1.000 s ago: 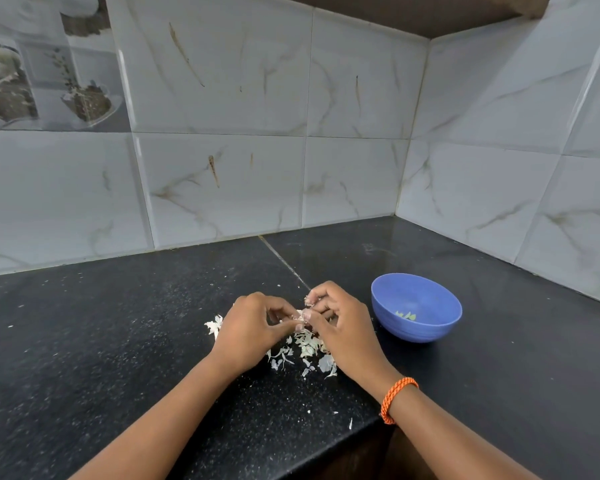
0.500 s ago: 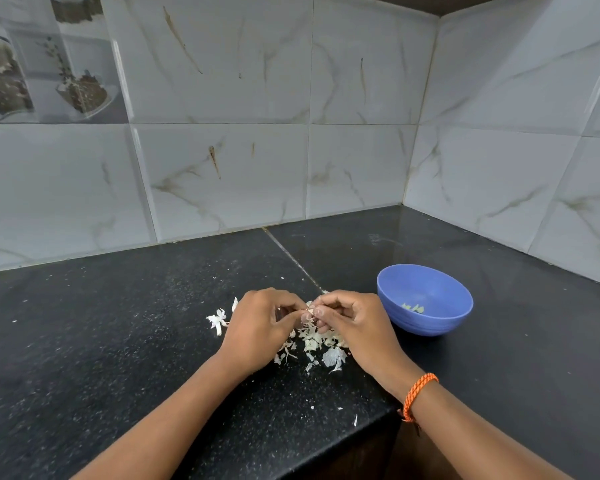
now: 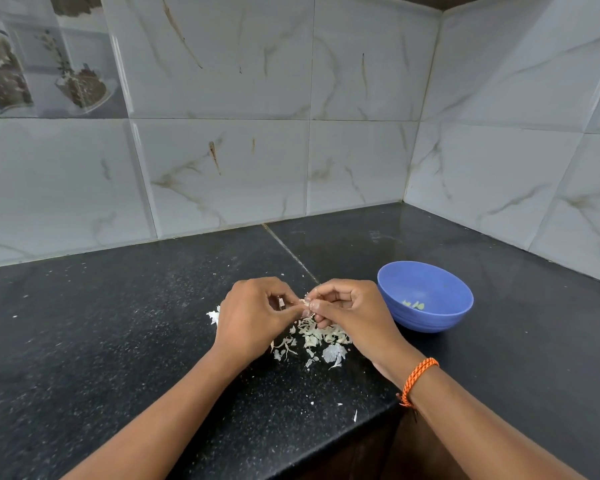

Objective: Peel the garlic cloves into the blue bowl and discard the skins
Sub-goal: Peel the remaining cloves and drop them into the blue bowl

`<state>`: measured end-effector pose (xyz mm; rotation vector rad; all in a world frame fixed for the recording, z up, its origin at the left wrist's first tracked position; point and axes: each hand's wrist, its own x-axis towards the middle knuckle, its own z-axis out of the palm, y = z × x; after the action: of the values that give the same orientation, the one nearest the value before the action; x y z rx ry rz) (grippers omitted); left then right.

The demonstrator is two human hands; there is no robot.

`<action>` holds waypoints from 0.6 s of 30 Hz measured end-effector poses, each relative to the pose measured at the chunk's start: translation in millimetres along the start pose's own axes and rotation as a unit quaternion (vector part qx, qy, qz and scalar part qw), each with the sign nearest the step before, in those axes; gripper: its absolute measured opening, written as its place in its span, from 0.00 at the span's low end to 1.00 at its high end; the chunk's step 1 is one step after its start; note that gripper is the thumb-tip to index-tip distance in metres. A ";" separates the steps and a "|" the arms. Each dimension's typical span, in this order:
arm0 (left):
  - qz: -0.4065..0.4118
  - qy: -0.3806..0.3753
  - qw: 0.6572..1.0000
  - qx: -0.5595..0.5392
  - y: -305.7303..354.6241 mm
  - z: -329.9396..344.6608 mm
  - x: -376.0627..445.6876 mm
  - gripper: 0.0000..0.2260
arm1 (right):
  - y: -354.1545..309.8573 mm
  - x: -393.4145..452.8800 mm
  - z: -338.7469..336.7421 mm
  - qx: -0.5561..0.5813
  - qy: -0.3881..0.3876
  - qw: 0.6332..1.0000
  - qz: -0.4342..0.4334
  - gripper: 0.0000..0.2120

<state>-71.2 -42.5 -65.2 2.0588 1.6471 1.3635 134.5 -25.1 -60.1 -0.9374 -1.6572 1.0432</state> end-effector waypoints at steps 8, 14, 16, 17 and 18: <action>0.000 -0.007 0.996 0.094 -16.7 -16.9 11.6 0.08 | -2.0 11.1 15.5 -0.291 0.015 0.952 -0.097 0.05; -0.025 -0.004 0.993 0.118 -19.0 -24.4 13.1 0.08 | -11.6 21.8 32.0 -0.452 -0.103 0.875 -0.142 0.11; -0.028 0.002 0.993 0.116 -19.1 -26.5 13.4 0.01 | -22.5 29.9 30.1 -0.446 -0.097 0.879 -0.138 0.10; -0.027 0.006 0.993 0.113 -20.1 -26.3 13.9 0.02 | -26.9 33.9 29.0 -0.438 -0.082 0.885 -0.134 0.09; -0.024 0.002 0.994 0.108 -21.0 -26.1 13.6 0.02 | -30.8 36.0 28.3 -0.430 -0.062 0.891 -0.134 0.09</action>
<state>-105.0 -33.3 -56.2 2.1124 1.9079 1.2230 94.1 -9.1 -26.2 -1.1441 -2.3329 0.1343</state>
